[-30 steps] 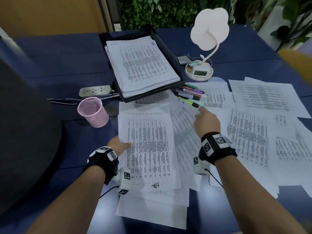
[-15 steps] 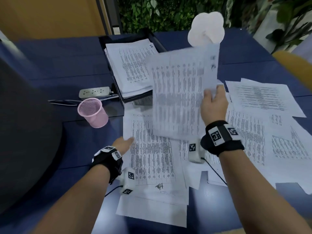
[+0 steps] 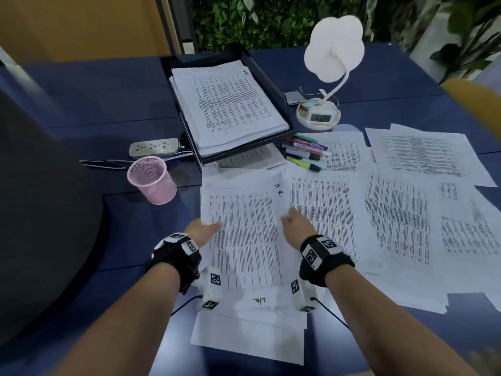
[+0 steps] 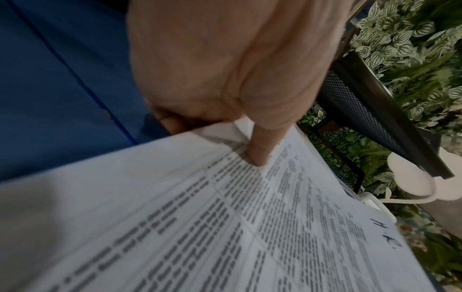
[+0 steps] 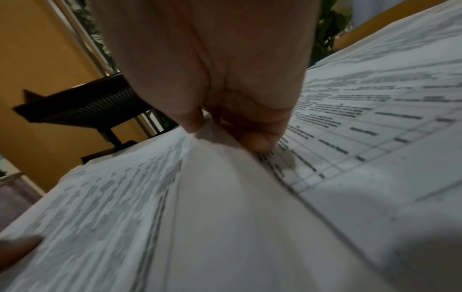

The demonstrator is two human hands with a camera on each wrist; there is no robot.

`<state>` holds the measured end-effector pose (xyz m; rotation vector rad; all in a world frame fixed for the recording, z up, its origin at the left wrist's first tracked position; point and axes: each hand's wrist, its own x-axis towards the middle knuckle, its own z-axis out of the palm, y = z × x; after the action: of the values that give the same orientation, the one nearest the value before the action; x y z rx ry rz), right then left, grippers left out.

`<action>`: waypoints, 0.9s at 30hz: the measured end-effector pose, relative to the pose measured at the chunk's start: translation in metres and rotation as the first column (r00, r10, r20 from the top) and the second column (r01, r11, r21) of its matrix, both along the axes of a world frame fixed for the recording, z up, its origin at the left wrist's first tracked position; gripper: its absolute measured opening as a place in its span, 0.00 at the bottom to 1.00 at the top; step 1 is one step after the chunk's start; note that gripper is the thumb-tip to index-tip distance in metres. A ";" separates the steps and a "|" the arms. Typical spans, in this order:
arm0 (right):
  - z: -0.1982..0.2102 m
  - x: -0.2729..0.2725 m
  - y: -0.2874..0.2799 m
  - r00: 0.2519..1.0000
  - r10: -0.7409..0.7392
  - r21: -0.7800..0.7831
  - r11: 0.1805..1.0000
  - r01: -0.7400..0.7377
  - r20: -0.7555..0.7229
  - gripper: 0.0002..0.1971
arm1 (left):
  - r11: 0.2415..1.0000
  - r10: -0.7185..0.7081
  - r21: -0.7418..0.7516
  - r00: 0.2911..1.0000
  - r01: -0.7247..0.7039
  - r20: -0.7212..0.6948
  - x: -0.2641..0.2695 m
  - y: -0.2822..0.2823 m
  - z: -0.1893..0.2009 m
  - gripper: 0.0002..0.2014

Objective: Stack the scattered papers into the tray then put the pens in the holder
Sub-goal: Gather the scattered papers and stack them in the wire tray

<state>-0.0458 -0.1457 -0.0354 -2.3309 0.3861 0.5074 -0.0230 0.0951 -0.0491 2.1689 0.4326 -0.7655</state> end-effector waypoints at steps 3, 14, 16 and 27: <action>-0.001 0.007 -0.016 0.997 -0.068 -0.196 0.978 0.076 0.044 0.17 | 0.997 0.043 0.067 0.994 -0.049 0.097 -0.002 -0.006 0.001 0.18; -0.002 -0.001 -0.120 0.834 -0.547 -0.513 0.735 0.443 -0.063 0.58 | 0.943 0.237 -0.290 0.940 -0.163 0.244 -0.003 -0.020 -0.004 0.15; -0.002 0.000 -0.127 0.829 -0.555 -0.515 0.731 0.447 -0.068 0.60 | 0.959 0.216 -0.234 0.951 -0.162 0.223 0.000 -0.022 -0.006 0.16; 0.030 0.012 -0.120 0.873 -0.445 -0.297 0.821 0.487 0.199 0.09 | 0.992 0.120 -0.066 0.977 -0.110 0.175 0.007 -0.029 -0.002 0.23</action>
<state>-0.0334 -0.2657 -0.0051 -2.4495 1.0268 0.0555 -0.0161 0.0657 -0.0514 2.1185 0.4345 -0.5076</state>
